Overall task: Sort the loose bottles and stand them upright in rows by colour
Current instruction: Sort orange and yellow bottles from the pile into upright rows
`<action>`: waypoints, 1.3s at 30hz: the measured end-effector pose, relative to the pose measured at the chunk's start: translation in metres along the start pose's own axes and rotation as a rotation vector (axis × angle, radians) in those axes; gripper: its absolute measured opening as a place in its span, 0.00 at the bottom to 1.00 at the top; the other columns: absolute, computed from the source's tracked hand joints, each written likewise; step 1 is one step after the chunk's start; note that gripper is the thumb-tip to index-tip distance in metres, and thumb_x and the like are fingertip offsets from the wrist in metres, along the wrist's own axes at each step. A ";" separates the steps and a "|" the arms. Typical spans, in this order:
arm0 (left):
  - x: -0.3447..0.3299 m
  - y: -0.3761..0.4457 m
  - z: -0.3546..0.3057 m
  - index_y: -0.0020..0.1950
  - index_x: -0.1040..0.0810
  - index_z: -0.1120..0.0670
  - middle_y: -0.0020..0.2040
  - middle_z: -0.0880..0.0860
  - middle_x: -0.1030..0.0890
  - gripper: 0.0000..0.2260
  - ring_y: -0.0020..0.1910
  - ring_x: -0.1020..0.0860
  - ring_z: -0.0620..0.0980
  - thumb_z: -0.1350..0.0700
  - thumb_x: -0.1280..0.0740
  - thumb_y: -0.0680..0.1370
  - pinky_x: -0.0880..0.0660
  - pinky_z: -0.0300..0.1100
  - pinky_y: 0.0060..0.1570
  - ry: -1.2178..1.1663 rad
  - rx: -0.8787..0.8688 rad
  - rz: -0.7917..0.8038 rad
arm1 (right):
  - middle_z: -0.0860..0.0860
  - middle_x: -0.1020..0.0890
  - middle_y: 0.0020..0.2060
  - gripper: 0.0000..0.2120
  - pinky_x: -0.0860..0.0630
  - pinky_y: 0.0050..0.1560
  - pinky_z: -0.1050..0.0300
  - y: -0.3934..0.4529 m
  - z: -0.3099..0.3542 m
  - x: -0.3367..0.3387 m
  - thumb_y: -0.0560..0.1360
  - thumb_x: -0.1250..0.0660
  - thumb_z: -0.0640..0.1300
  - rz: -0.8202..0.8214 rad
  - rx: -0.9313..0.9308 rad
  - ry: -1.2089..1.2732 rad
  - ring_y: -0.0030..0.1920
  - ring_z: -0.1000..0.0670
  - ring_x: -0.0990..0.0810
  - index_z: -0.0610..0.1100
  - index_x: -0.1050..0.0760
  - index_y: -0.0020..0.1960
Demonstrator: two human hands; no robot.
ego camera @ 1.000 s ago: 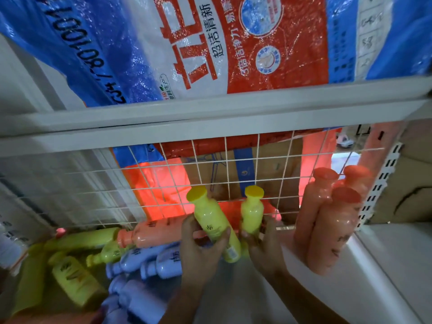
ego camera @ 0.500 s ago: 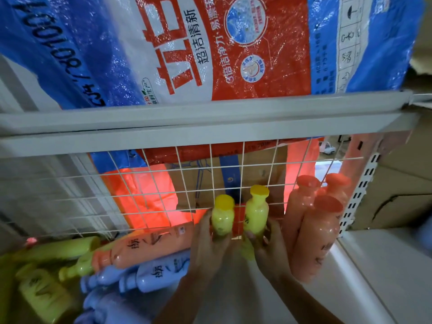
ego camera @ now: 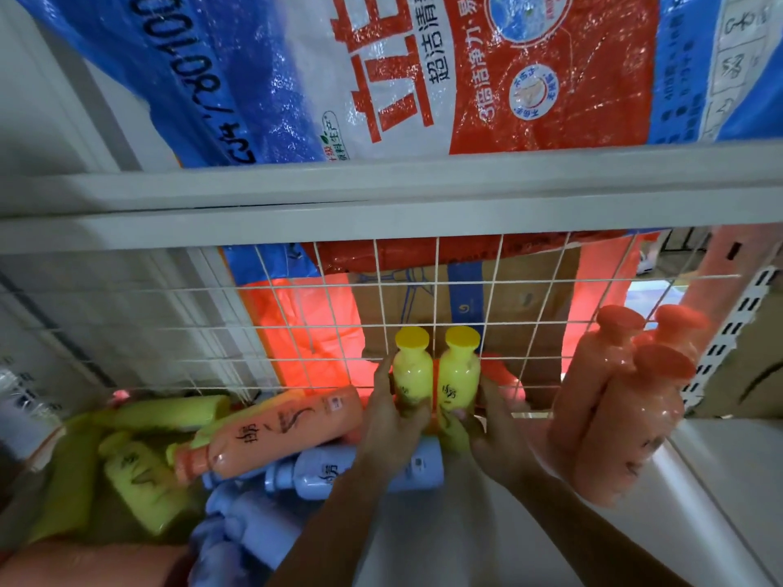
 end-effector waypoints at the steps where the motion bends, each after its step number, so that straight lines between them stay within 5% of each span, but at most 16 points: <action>1: -0.004 0.000 0.000 0.70 0.38 0.44 0.56 0.45 0.22 0.32 0.54 0.22 0.38 0.60 0.32 0.69 0.25 0.34 0.52 -0.019 0.010 0.015 | 0.54 0.25 0.57 0.25 0.25 0.59 0.62 0.001 0.002 0.001 0.72 0.34 0.41 -0.005 0.005 -0.007 0.57 0.62 0.25 0.47 0.37 0.67; 5: -0.005 0.003 0.006 0.68 0.37 0.43 0.61 0.47 0.31 0.38 0.61 0.27 0.44 0.50 0.25 0.60 0.24 0.43 0.59 0.035 0.048 0.014 | 0.44 0.26 0.51 0.31 0.25 0.55 0.64 0.006 0.004 0.000 0.62 0.22 0.40 -0.036 0.024 -0.039 0.53 0.59 0.24 0.41 0.33 0.60; 11: -0.006 0.009 0.002 0.56 0.30 0.45 0.53 0.52 0.20 0.33 0.54 0.21 0.51 0.59 0.17 0.58 0.21 0.48 0.54 -0.067 0.089 0.069 | 0.56 0.25 0.43 0.27 0.30 0.39 0.75 0.011 -0.004 0.012 0.64 0.24 0.29 -0.061 -0.063 -0.061 0.41 0.68 0.24 0.41 0.31 0.58; 14: -0.009 0.008 0.007 0.55 0.32 0.43 0.53 0.54 0.20 0.30 0.53 0.21 0.53 0.62 0.21 0.63 0.21 0.47 0.51 -0.110 0.144 0.137 | 0.53 0.23 0.43 0.26 0.29 0.41 0.68 0.012 -0.008 0.016 0.65 0.24 0.32 -0.039 -0.101 -0.060 0.46 0.52 0.23 0.46 0.33 0.56; 18: -0.013 0.005 0.007 0.60 0.32 0.44 0.58 0.49 0.26 0.40 0.57 0.25 0.47 0.40 0.19 0.52 0.24 0.45 0.57 0.088 0.144 0.075 | 0.49 0.24 0.45 0.26 0.29 0.40 0.69 0.008 -0.006 0.017 0.66 0.25 0.32 -0.090 -0.120 -0.086 0.49 0.41 0.23 0.44 0.34 0.58; 21: -0.007 0.008 0.002 0.57 0.27 0.46 0.57 0.51 0.24 0.33 0.54 0.23 0.48 0.47 0.18 0.57 0.24 0.48 0.58 0.035 0.098 -0.017 | 0.47 0.23 0.50 0.29 0.24 0.45 0.56 0.005 -0.009 0.017 0.62 0.20 0.41 -0.125 -0.165 -0.099 0.51 0.44 0.22 0.45 0.32 0.57; 25: -0.012 0.007 0.009 0.58 0.30 0.44 0.56 0.52 0.19 0.27 0.58 0.21 0.53 0.57 0.22 0.64 0.23 0.51 0.57 -0.081 0.134 0.087 | 0.48 0.20 0.49 0.30 0.22 0.48 0.40 0.003 -0.015 0.019 0.58 0.20 0.49 -0.137 -0.228 -0.098 0.49 0.44 0.20 0.51 0.32 0.54; 29: -0.011 0.006 0.004 0.63 0.31 0.48 0.59 0.49 0.25 0.38 0.58 0.25 0.46 0.43 0.21 0.57 0.24 0.46 0.58 0.036 0.110 0.038 | 0.52 0.18 0.48 0.28 0.21 0.49 0.41 0.007 -0.018 0.017 0.57 0.22 0.57 -0.100 -0.219 -0.077 0.49 0.47 0.19 0.59 0.31 0.53; 33: 0.003 0.010 0.009 0.58 0.26 0.47 0.55 0.52 0.22 0.24 0.55 0.22 0.51 0.54 0.23 0.65 0.23 0.48 0.54 0.127 0.092 0.023 | 0.57 0.20 0.42 0.25 0.22 0.50 0.49 0.012 -0.012 0.012 0.62 0.21 0.40 -0.071 -0.240 -0.077 0.47 0.50 0.20 0.54 0.31 0.50; 36: 0.015 0.009 0.010 0.54 0.27 0.41 0.50 0.46 0.20 0.21 0.50 0.22 0.39 0.60 0.25 0.68 0.25 0.35 0.51 0.164 0.056 -0.002 | 0.58 0.19 0.43 0.25 0.21 0.51 0.46 0.013 -0.013 -0.001 0.63 0.21 0.41 -0.067 -0.241 -0.075 0.47 0.53 0.20 0.55 0.32 0.51; 39: 0.019 0.009 0.007 0.61 0.27 0.48 0.50 0.45 0.21 0.23 0.50 0.22 0.35 0.65 0.27 0.70 0.28 0.29 0.51 0.207 0.019 -0.022 | 0.55 0.18 0.46 0.25 0.21 0.51 0.44 0.011 -0.013 -0.010 0.63 0.21 0.46 -0.071 -0.214 -0.067 0.49 0.51 0.19 0.54 0.31 0.54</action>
Point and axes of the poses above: each hand's wrist, its own y-axis towards the middle knuckle, its own x-axis out of the back of the hand, z = x × y, the point moved 10 cm from there along y, towards the middle knuckle
